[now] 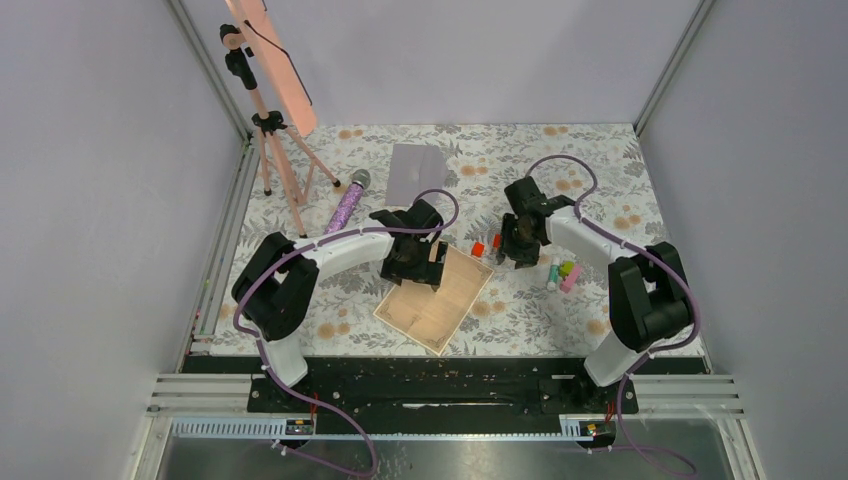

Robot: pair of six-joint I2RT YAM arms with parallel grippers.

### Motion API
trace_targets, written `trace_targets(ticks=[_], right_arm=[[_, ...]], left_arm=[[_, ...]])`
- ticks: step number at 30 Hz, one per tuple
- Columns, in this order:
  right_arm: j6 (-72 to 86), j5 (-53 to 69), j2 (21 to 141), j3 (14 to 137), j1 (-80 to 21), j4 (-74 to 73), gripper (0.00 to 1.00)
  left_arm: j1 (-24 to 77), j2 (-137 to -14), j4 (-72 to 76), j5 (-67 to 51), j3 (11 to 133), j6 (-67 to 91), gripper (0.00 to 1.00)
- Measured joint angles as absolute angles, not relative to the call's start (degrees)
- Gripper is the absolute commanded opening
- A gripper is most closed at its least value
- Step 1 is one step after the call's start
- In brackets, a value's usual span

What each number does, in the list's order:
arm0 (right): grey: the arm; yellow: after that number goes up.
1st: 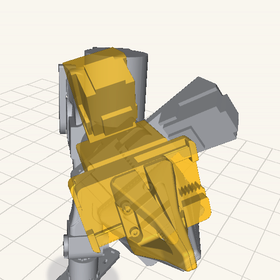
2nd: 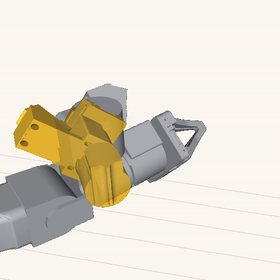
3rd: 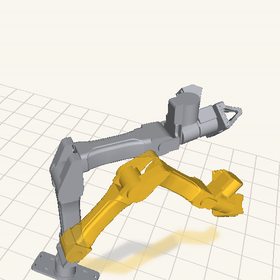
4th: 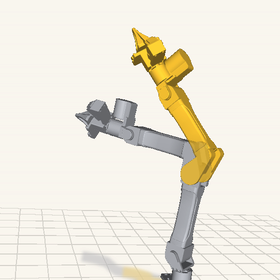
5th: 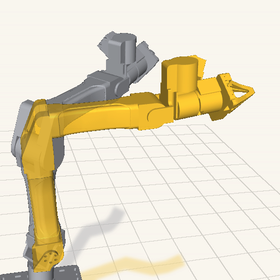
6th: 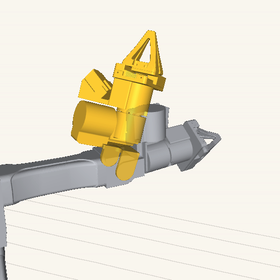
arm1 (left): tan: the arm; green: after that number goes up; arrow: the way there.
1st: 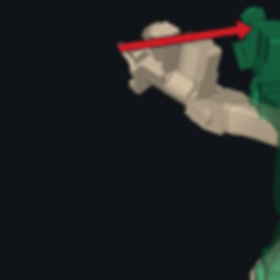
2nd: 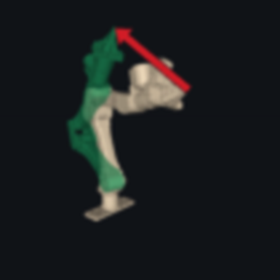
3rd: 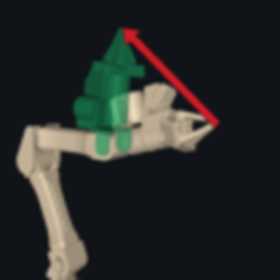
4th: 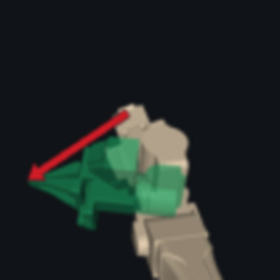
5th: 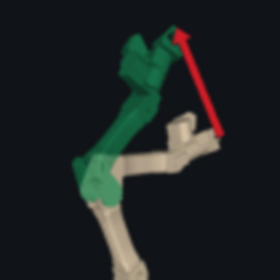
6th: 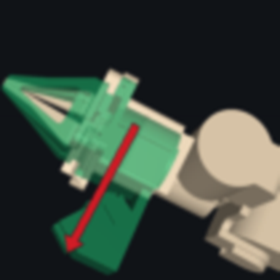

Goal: Place the letter into the envelope and seal it
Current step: Adjust the letter at the center of the board.

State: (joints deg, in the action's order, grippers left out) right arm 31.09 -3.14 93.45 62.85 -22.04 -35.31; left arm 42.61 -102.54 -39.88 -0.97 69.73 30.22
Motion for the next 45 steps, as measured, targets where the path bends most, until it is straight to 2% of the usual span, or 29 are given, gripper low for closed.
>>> trace_targets(ticks=[3, 5, 10, 14, 20, 25, 31, 35, 44, 45], right_arm=[[31.48, 1.98, 94.87, 62.72, -23.16, -32.77, 0.68], [31.51, 5.39, 95.44, 62.17, -23.42, -30.57, 0.74], [33.65, 9.67, 95.59, 59.24, -23.4, -26.94, 0.77], [40.14, 15.07, 94.98, 51.86, -22.57, -21.23, 0.77], [52.34, 23.22, 90.11, 40.16, -21.47, -4.03, 0.71], [58.76, 26.72, 91.31, 36.49, -21.3, 6.57, 0.61], [62.15, 27.05, 92.36, 34.41, -21.28, 12.71, 0.39], [62.85, 27.0, 92.55, 34.37, -21.26, 14.15, 0.28], [62.15, 26.44, 95.48, 35.35, -21.26, 15.38, 0.25], [61.87, 26.28, 95.94, 35.81, -21.23, 15.18, 0.21]], left_arm=[[42.61, -102.48, -39.81, -1.32, 69.58, 30.22, 0.9], [42.61, -102.32, -39.59, -1.87, 68.93, 30.02, 0.9], [42.61, -102.28, -39.38, -3.7, 65.87, 29.8, 0.9], [42.44, -102.48, -39.16, -4.12, 65.06, 29.74, 0.9], [41.98, -102.5, -39.22, -4.84, 65.17, 29.71, 0.9], [41.98, -102.72, -39.53, -4.97, 65.43, 29.12, 0.9], [41.98, -102.96, -39.9, -5.15, 65.78, 28.71, 0.9], [41.98, -103.28, -40.4, -5.19, 66.26, 28.58, 0.9], [41.91, -104.51, -41.25, -5.23, 67.81, 28.05, 0.9], [41.89, -104.79, -41.45, -5.26, 68.2, 27.9, 0.9]])
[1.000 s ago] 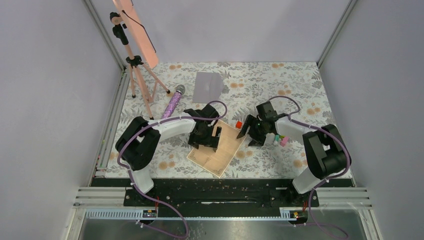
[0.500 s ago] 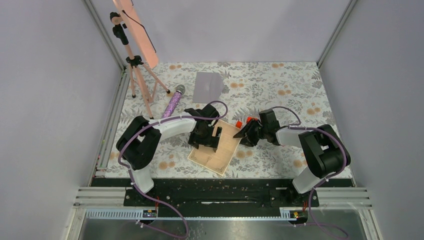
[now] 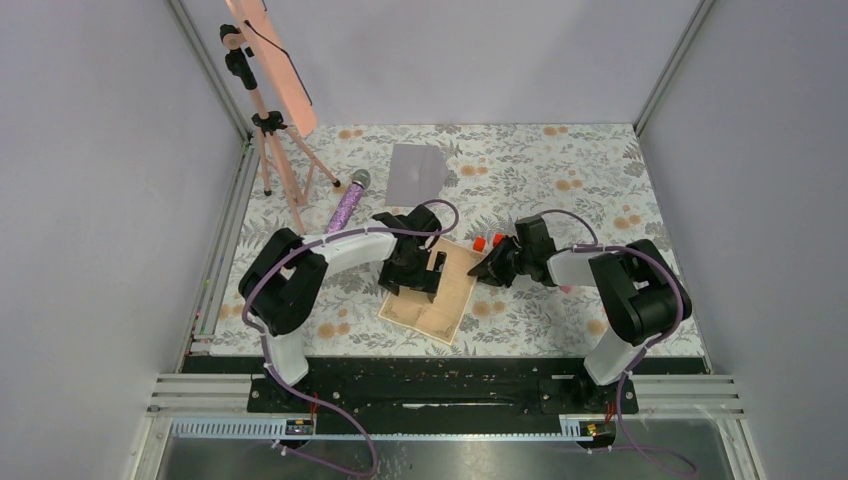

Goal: Place the letter into the envelope and seal it
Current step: Adjust the letter at the center of the board.

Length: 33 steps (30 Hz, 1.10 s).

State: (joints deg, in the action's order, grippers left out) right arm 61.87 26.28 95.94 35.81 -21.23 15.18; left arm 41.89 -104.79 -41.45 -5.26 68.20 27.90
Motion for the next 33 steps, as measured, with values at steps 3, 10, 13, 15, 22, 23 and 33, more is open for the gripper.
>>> trace_targets(ticks=[3, 10, 13, 15, 22, 23, 33], right_arm=[[61.01, 25.91, 97.14, 37.45, -21.08, 14.98, 0.11], [60.03, 24.56, 98.19, 39.42, -17.85, 14.72, 0.03], [59.83, 24.03, 98.19, 39.42, -15.2, 14.17, 0.02], [59.77, 23.33, 98.19, 39.42, -13.74, 13.89, 0.02], [58.98, 21.98, 98.08, 39.42, -11.55, 12.01, 0.0], [58.85, 21.89, 97.93, 39.42, -11.46, 11.81, 0.0], [57.74, 18.85, 91.5, 34.85, -9.04, 8.29, 0.0]], left_arm=[[41.89, -105.69, -41.74, -5.39, 69.41, 27.57, 0.9], [41.78, -109.27, -42.28, -6.15, 74.43, 26.57, 0.9], [41.78, -112.01, -42.37, -7.16, 78.46, 26.02, 0.9], [41.78, -113.8, -42.39, -7.68, 81.1, 25.65, 0.9], [41.78, -117.86, -42.39, -9.41, 87.5, 24.82, 0.9], [41.78, -117.89, -42.5, -9.52, 87.66, 24.8, 0.9], [41.78, -116.95, -43.99, -9.67, 86.83, 24.18, 0.9]])
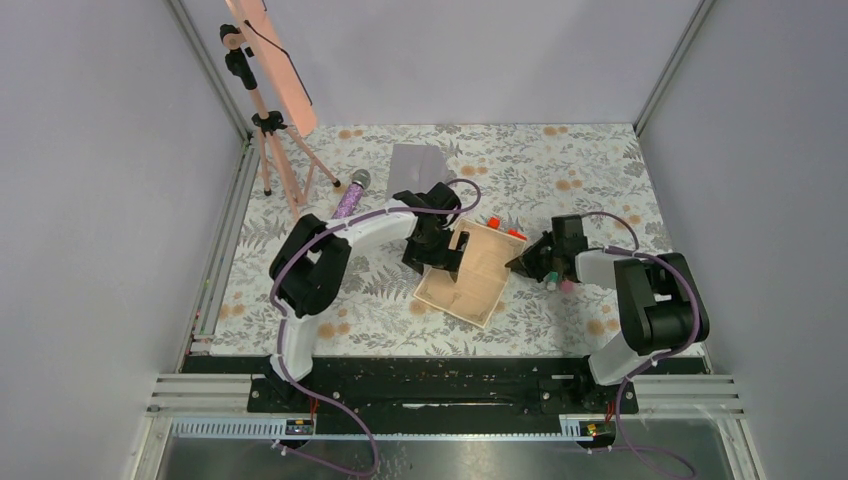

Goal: Place the letter into the envelope and seal it
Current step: Adjust the letter at the center of the board.

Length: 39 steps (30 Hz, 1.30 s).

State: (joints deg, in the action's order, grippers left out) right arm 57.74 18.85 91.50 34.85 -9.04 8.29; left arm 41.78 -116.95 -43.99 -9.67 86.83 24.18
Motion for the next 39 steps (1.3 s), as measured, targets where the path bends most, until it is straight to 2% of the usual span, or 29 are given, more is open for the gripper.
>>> trace_targets(ticks=[6, 16, 17, 19, 22, 25, 30, 34, 39], right_arm=[[56.62, 18.92, 91.05, 34.54, -4.29, 7.9, 0.0], [56.21, 19.46, 85.23, 33.47, -5.34, 4.05, 0.01], [56.29, 19.18, 83.77, 33.36, -6.39, 2.98, 0.03], [56.62, 18.65, 80.84, 33.23, -9.67, 1.13, 0.13], [57.8, 18.55, 78.74, 33.08, -14.63, -0.16, 0.4], [58.02, 19.2, 78.7, 33.06, -18.06, -2.42, 0.55], [54.02, 16.45, 75.75, 33.17, -18.2, -11.38, 0.61], [47.99, 12.99, 73.19, 36.36, -17.98, -16.25, 0.62], [37.98, 14.35, 84.03, 49.65, -17.78, -19.09, 0.68]], left_arm=[[41.78, -113.23, -44.45, -9.93, 86.11, 24.23, 0.91], [41.78, -110.24, -44.31, -10.55, 83.37, 25.06, 0.91], [41.78, -109.95, -44.31, -10.57, 83.07, 25.12, 0.91], [41.78, -109.67, -44.47, -10.57, 82.91, 25.32, 0.91], [41.78, -109.56, -44.47, -10.61, 82.83, 25.5, 0.91], [41.78, -109.56, -44.29, -10.66, 82.41, 25.56, 0.91], [41.78, -109.51, -44.12, -10.63, 79.61, 25.96, 0.9], [41.93, -108.31, -44.07, -10.55, 75.7, 26.52, 0.89], [42.46, -102.69, -44.23, -9.74, 69.01, 27.99, 0.79]])
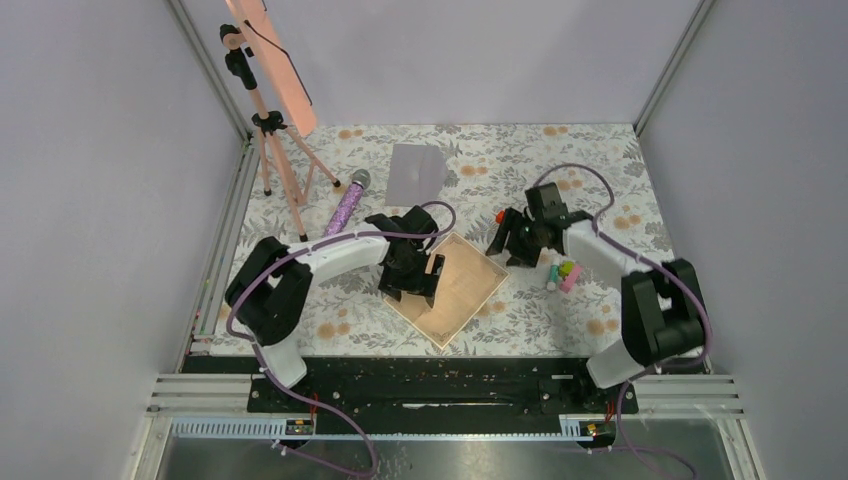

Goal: Place the letter into the envelope and seal it
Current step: Adjust the letter at the center of the board.

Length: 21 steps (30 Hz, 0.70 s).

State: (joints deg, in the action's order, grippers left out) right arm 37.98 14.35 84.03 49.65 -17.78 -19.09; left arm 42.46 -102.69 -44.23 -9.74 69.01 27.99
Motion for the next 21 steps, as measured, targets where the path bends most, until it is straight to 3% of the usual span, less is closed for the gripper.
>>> trace_targets(ticks=[3, 9, 21], right_arm=[[33.01, 14.74, 92.16, 56.51, -17.61, -19.49, 0.7], [29.47, 14.68, 99.44, 58.15, -16.25, -20.43, 0.74], [27.62, 20.78, 99.77, 56.4, -15.35, -17.17, 0.73]], left_arm=[[42.63, -97.8, -43.68, -8.97, 64.9, 29.12, 0.75], [42.63, -98.43, -41.41, -7.29, 62.5, 30.39, 0.66], [42.13, -105.27, -42.41, -1.06, 68.31, 27.33, 0.6]])
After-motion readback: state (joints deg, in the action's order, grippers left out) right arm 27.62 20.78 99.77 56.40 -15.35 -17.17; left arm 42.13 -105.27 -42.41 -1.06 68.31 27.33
